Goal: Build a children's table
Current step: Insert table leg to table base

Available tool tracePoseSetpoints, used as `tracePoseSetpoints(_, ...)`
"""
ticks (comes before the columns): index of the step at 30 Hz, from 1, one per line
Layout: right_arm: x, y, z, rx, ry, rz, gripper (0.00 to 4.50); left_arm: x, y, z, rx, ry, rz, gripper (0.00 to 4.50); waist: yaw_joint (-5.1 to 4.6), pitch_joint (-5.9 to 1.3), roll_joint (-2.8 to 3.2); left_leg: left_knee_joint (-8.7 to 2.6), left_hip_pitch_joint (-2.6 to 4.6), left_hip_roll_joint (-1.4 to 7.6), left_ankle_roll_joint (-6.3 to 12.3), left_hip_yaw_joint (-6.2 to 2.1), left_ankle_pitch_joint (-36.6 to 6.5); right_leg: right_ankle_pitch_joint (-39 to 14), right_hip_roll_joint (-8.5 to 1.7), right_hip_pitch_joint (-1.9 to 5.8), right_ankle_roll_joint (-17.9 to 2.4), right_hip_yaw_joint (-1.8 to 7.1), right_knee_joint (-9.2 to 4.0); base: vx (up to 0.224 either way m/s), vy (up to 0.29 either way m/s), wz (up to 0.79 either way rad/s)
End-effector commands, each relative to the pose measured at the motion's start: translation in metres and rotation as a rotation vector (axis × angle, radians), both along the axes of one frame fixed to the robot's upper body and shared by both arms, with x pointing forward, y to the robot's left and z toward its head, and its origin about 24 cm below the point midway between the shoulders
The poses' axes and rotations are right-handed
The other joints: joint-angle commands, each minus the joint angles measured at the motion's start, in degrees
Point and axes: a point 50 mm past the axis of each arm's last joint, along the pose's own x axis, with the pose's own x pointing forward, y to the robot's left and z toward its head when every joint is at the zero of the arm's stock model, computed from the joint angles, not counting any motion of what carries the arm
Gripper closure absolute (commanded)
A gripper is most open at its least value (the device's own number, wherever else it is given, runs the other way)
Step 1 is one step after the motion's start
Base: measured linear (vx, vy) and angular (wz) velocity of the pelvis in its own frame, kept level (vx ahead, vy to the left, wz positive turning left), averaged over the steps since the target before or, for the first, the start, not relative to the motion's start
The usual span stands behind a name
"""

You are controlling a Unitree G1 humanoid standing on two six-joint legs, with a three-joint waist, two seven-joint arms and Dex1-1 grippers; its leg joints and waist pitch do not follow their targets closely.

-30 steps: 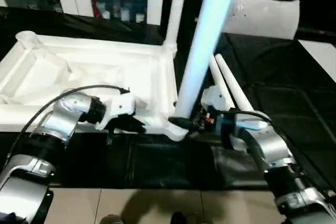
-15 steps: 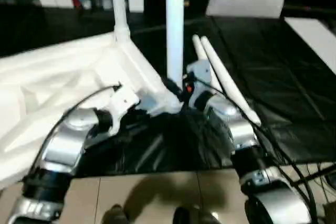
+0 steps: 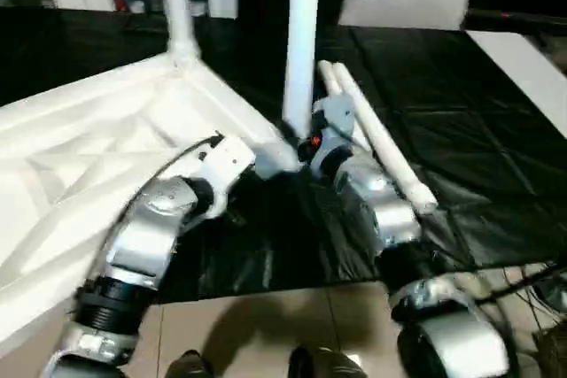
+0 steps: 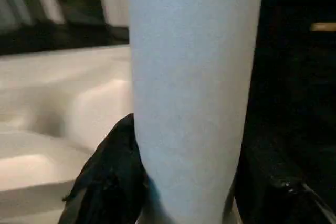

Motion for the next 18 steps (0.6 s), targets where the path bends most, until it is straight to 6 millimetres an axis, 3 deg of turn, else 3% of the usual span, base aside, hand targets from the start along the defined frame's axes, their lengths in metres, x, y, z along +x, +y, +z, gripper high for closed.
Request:
tracePoseSetpoints(1,-0.009,-0.008,-0.031,0.001,0.138,0.021,2.60,0.001,-0.007,0.008,0.001,-0.067,-0.102,4.50,-0.06,-3.00,0.65,-3.55,-0.12,1.16,0.71,-0.70,-23.0,-32.3,-3.95,1.33,-1.6,2.95,-6.62,0.000,0.000,0.00)
tracePoseSetpoints(4,-0.008,-0.018,-0.020,0.089,0.101,0.034,2.60,0.003,0.002,0.007,0.027,-0.064,-0.116,4.50,0.05,-3.34,0.73,-3.43,-0.21,1.34,1.49,-0.20,-19.5,-24.9,-3.59,1.42,-4.2,3.22,-5.89,0.000,0.000,0.00)
tracePoseSetpoints(6,-0.005,-0.039,0.003,0.193,0.029,0.067,2.60,0.008,0.014,0.010,0.044,-0.085,-0.140,4.50,0.36,-4.16,0.64,-3.07,-0.02,1.58,2.50,0.32,-15.7,-18.6,-3.34,1.64,-6.3,3.36,-5.15,0.000,0.000,0.00)
tracePoseSetpoints(8,-0.006,-0.046,0.011,0.216,0.014,0.079,2.60,0.011,0.018,0.012,0.032,-0.097,-0.133,4.50,0.27,-4.04,0.51,-3.02,-0.29,1.55,2.72,0.54,-16.4,-19.0,-3.11,1.56,-7.0,3.23,-5.11,0.000,0.000,0.00)
tracePoseSetpoints(10,-0.007,-0.057,0.021,0.240,0.005,0.107,2.60,0.014,0.023,0.019,-0.018,-0.122,-0.131,4.06,0.43,-4.51,0.46,-2.69,-0.53,1.32,2.51,0.68,-15.7,-19.4,-3.33,1.76,-6.8,3.27,-5.03,0.000,0.000,0.00)
tracePoseSetpoints(13,-0.014,-0.071,0.030,0.213,-0.002,0.175,2.60,0.014,0.025,0.033,-0.136,-0.124,-0.175,3.94,0.98,-5.62,0.54,-1.95,-0.94,1.17,3.54,1.01,-8.2,-9.1,-3.26,2.59,-9.1,3.36,-3.69,0.000,0.000,0.00)
tracePoseSetpoints(14,-0.016,-0.075,0.032,0.201,0.000,0.198,2.60,0.015,0.026,0.038,-0.176,-0.123,-0.186,3.81,1.12,-6.05,0.74,-1.65,-1.07,1.18,4.41,1.18,-4.5,-2.1,-2.96,2.62,-10.9,3.32,-2.76,0.000,0.000,0.00)
tracePoseSetpoints(15,-0.017,-0.076,0.032,0.197,-0.001,0.202,2.60,0.015,0.026,0.039,-0.183,-0.126,-0.187,3.69,1.20,-6.27,0.88,-1.44,-0.91,1.25,4.99,1.20,-2.7,1.8,-2.77,2.57,-12.0,3.30,-2.30,0.000,0.000,0.00)
tracePoseSetpoints(17,-0.023,-0.084,0.035,0.153,0.000,0.242,2.60,0.018,0.027,0.051,-0.269,-0.151,-0.194,3.59,1.52,-6.82,0.66,-0.57,-0.92,1.03,7.50,1.58,2.3,13.4,-2.29,3.02,-15.2,3.24,-1.27,0.000,0.000,0.00)
tracePoseSetpoints(18,-0.025,-0.088,0.037,0.132,0.000,0.258,2.60,0.020,0.028,0.059,-0.339,-0.160,-0.189,3.48,1.73,-6.86,0.51,-0.50,-1.16,0.96,8.01,1.63,2.0,13.9,-2.49,3.29,-15.8,3.25,-1.17,0.000,0.000,0.00)
